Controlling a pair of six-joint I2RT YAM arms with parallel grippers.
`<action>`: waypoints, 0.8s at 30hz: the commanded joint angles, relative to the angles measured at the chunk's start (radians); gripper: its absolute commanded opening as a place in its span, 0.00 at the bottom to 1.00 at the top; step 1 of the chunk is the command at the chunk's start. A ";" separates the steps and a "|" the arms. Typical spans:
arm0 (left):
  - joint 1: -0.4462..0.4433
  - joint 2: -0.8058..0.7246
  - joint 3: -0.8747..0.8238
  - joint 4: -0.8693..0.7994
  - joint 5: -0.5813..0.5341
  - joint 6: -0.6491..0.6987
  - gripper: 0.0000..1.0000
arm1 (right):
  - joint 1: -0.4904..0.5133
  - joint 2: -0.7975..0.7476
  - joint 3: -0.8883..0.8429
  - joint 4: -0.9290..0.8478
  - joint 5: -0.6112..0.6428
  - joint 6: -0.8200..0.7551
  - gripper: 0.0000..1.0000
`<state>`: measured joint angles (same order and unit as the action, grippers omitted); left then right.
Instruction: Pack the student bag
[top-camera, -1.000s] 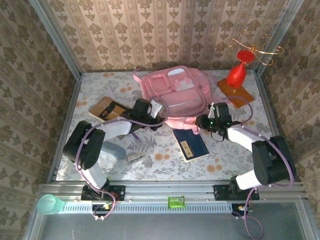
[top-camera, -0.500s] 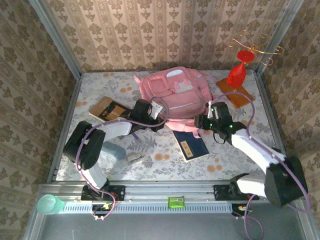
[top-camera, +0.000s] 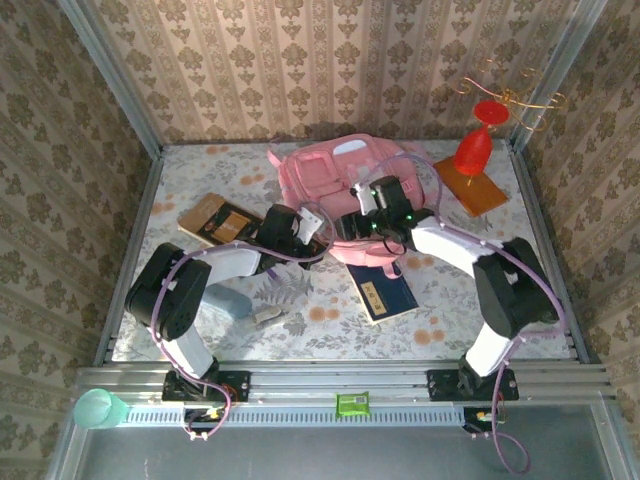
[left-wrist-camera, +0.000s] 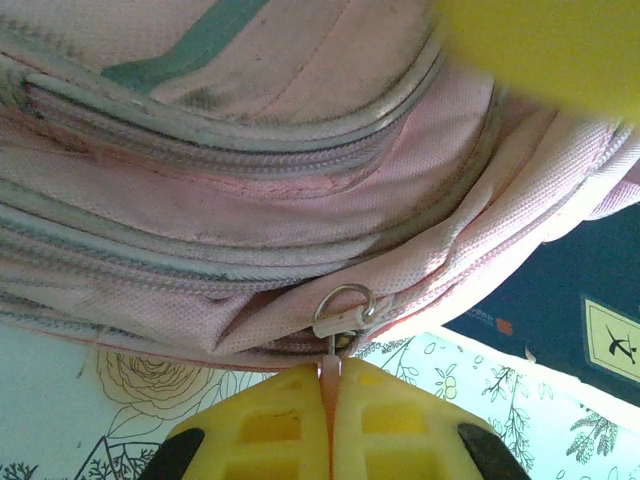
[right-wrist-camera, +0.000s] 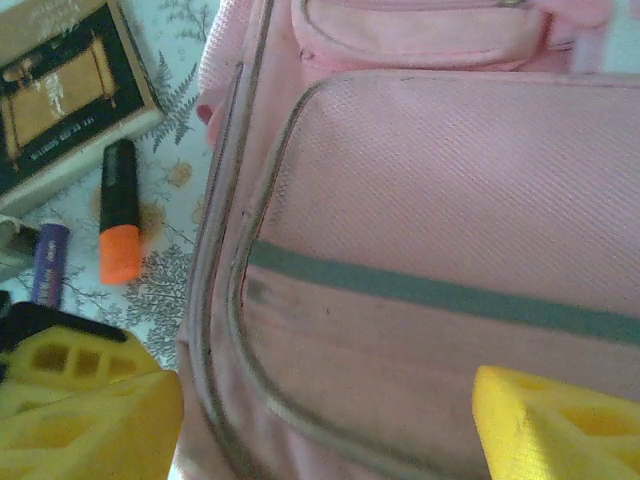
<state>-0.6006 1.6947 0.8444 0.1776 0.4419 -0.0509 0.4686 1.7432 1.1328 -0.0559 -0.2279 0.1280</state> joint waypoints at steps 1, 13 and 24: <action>0.003 -0.018 -0.011 0.029 0.020 0.019 0.00 | 0.012 0.075 0.085 -0.011 -0.048 -0.089 0.77; 0.014 -0.014 -0.036 0.085 0.051 -0.017 0.00 | 0.046 0.207 0.110 -0.022 0.093 -0.144 0.73; 0.022 -0.009 -0.044 0.046 0.015 -0.011 0.00 | 0.053 0.169 0.168 -0.038 0.253 -0.126 0.07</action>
<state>-0.5797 1.6951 0.8108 0.2398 0.4328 -0.0521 0.5476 1.9221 1.2716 -0.0608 -0.1009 -0.0017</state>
